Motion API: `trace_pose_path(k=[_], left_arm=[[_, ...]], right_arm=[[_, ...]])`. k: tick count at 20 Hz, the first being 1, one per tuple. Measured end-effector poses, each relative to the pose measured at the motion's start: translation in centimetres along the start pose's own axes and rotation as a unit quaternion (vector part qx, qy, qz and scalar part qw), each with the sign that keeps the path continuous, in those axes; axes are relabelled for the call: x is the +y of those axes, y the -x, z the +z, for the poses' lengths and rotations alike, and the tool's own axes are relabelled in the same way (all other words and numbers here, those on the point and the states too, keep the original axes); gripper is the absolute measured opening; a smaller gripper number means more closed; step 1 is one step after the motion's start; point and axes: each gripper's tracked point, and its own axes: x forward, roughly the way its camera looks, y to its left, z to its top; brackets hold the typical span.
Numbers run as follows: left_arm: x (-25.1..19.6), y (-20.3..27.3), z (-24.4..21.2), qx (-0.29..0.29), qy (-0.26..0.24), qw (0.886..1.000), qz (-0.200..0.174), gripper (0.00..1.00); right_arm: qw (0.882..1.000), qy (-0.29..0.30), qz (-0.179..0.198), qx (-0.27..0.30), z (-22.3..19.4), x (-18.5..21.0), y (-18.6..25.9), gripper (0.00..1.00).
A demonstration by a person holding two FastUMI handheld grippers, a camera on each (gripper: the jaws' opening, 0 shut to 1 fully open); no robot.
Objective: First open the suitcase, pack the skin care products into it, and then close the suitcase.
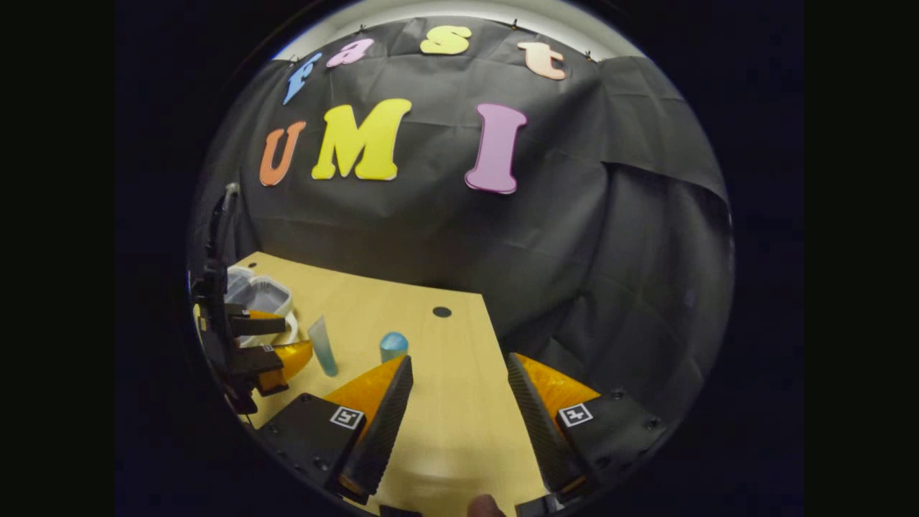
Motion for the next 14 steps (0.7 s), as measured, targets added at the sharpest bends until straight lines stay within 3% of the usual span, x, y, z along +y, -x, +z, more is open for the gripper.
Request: trace_pose_path(k=[4,8,9,10,13,14], left_arm=[[0.2,-4.2,-2.6,0.026,-0.001,1.0,-0.005,1.0],[0.6,-5.8,-4.3,0.054,0.005,0.999,-0.006,0.84],[0.5,-5.8,-4.7,0.06,0.007,0.998,-0.007,0.87],[0.6,-5.7,-5.1,0.065,0.01,0.998,-0.006,0.72],[0.9,-6.0,-5.4,0.071,0.006,0.997,-0.001,0.57],[1.1,-6.2,-5.4,0.071,0.004,0.997,0.0,0.45]], right_arm=[[1.0,-0.002,-0.006,0.026,-2.0,-1.3,-1.3,0.79],[0.999,-0.008,0.002,0.036,-3.0,-0.8,-2.9,0.8],[0.999,-0.009,0.006,0.036,-3.0,-0.3,-3.4,0.8],[0.999,-0.01,0.012,0.036,-3.0,0.1,-3.8,0.8],[0.999,-0.014,0.031,0.037,-3.1,1.2,-5.0,0.8],[0.998,-0.015,0.039,0.038,-3.3,1.5,-5.3,0.8]])
